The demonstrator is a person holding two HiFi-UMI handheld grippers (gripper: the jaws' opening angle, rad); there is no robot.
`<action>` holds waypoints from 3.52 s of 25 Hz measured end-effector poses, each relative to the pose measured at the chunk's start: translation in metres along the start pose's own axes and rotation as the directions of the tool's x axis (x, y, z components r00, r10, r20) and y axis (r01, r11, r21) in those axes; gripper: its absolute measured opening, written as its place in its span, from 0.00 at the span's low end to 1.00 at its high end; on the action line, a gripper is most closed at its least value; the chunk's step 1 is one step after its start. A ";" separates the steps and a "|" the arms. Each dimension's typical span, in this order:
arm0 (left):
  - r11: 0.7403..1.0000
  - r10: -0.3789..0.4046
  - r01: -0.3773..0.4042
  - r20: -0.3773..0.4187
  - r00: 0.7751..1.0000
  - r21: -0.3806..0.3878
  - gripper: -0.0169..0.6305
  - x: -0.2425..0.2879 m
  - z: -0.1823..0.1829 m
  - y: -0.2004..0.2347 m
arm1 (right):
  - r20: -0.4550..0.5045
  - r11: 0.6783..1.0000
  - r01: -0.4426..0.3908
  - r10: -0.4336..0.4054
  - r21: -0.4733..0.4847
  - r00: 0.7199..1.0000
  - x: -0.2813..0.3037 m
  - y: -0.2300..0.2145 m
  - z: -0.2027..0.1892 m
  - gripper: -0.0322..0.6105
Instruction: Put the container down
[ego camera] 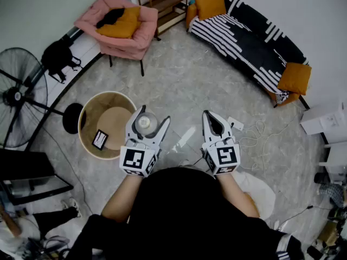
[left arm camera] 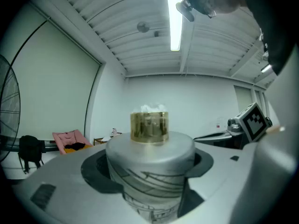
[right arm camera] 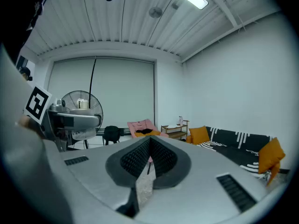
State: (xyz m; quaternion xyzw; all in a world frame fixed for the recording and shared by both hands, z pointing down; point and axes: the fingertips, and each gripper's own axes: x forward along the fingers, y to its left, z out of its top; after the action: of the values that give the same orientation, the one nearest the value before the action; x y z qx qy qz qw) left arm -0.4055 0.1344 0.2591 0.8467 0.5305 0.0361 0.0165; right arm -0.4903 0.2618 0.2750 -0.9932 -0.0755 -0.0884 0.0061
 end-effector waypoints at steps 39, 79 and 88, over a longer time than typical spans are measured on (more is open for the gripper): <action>0.996 0.031 -0.032 -0.015 0.999 -0.086 0.57 0.335 0.006 0.205 | -0.105 0.998 0.025 -0.019 0.060 0.994 0.312 -0.204 0.009 0.08; 0.439 0.890 -0.886 -0.060 0.451 -0.152 0.57 0.258 0.012 0.588 | -0.135 0.367 -0.920 0.913 -0.137 0.384 0.839 0.142 0.118 0.08; 0.044 0.990 -0.988 -0.126 0.063 -0.150 0.57 0.217 0.004 0.598 | -0.211 -0.117 -0.973 0.975 -0.201 -0.073 0.844 0.243 0.115 0.08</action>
State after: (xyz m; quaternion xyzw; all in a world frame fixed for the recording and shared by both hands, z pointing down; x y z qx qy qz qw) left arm 0.2263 0.0688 0.3042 0.9734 -0.1998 0.0844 0.0734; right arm 0.3875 0.1501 0.3114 -0.7166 0.6904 -0.0618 -0.0776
